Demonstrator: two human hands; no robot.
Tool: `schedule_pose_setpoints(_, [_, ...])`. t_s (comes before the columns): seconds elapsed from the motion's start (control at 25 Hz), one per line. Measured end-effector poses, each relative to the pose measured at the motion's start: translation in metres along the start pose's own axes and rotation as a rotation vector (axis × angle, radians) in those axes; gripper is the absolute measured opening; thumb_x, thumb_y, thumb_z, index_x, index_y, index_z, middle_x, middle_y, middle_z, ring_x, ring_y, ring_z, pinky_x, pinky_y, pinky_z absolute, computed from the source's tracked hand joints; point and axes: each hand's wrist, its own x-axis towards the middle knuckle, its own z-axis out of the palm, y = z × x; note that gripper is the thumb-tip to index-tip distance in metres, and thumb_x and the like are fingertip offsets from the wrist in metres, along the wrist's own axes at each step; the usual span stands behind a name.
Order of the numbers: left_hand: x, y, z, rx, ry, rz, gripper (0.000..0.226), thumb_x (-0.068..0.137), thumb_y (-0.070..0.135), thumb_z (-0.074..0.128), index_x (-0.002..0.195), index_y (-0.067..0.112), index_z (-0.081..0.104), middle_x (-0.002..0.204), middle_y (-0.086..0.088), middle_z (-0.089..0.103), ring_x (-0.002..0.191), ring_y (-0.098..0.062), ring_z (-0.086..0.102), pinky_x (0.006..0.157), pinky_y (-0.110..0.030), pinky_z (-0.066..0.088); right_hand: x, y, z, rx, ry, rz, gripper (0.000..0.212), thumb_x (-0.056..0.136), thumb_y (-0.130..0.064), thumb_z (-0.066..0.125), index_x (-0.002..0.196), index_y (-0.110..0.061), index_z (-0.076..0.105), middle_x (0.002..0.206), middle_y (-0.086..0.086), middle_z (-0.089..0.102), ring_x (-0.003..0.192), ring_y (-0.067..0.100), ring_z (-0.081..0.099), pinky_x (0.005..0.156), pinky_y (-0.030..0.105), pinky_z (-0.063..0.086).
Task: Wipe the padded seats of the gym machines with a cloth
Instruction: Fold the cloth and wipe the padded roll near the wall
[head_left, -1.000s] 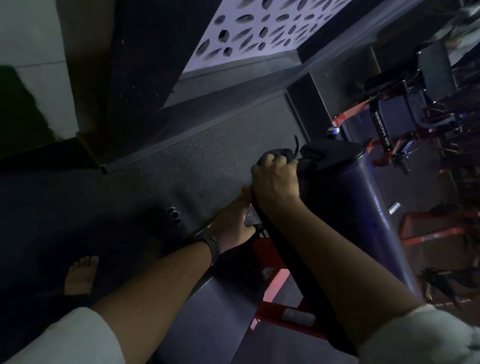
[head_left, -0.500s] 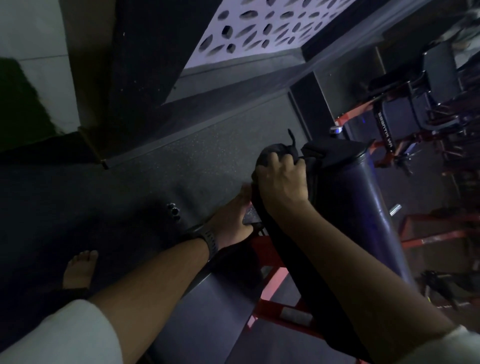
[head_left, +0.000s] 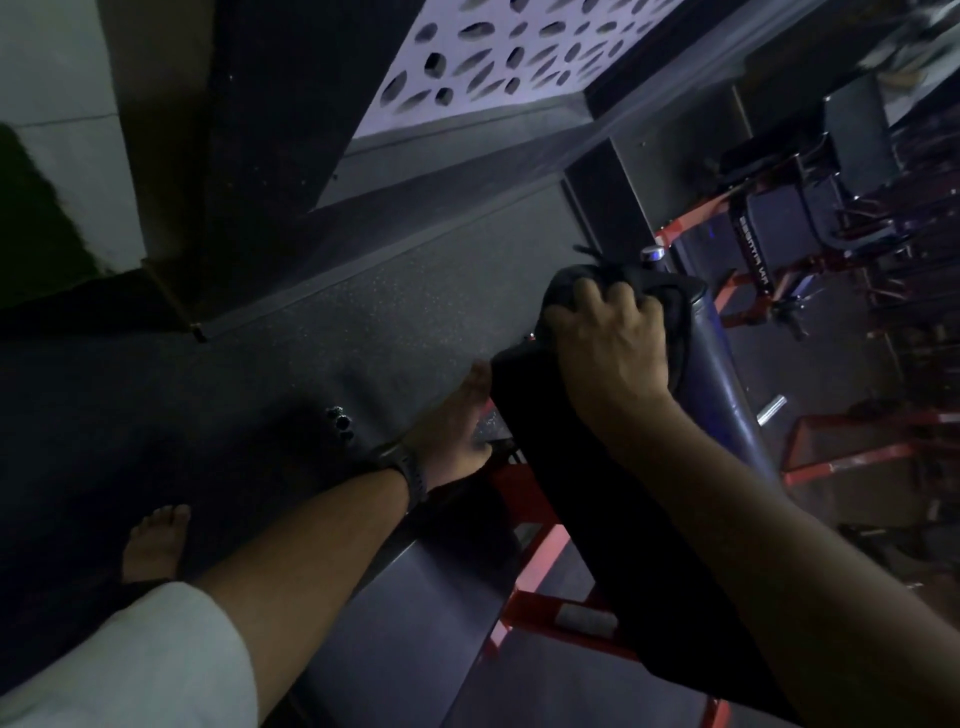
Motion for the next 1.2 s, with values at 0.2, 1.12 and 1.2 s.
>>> schedule_pose_setpoints(0.2, [-0.007,0.012,-0.004,-0.019,0.037,-0.019,0.103,0.091,0.013,0.068,0.161,0.02,-0.007,0.171,0.002,0.0,0.143,-0.021,0.042,0.099,-0.018,0.035,-0.006,0.014,-0.008,-0.006,0.028,-0.016,0.04,0.093,-0.026,0.037,0.118,-0.025,0.067,0.124,0.009,0.057,0.106,0.034,0.054,0.09,0.046,0.043])
schedule_pose_setpoints(1.12, [-0.016,0.091,-0.037,0.072,-0.14,0.084,0.097,0.096,0.017,0.059,0.161,0.03,-0.012,0.168,0.011,-0.019,0.156,-0.013,0.003,0.109,-0.021,0.024,-0.071,0.046,0.005,0.525,0.291,0.574,0.058,0.092,-0.011,0.05,0.147,-0.027,0.046,0.155,0.014,0.038,0.124,0.042,0.049,0.092,0.055,0.05])
schedule_pose_setpoints(1.2, [-0.015,0.107,-0.04,0.113,-0.097,0.146,0.096,0.094,0.018,0.062,0.162,0.03,-0.006,0.169,0.009,-0.015,0.156,-0.018,0.008,0.111,-0.026,0.029,-0.09,0.053,0.009,0.636,0.231,0.743,0.059,0.092,-0.01,0.049,0.147,-0.029,0.044,0.154,0.011,0.041,0.119,0.04,0.052,0.086,0.051,0.051])
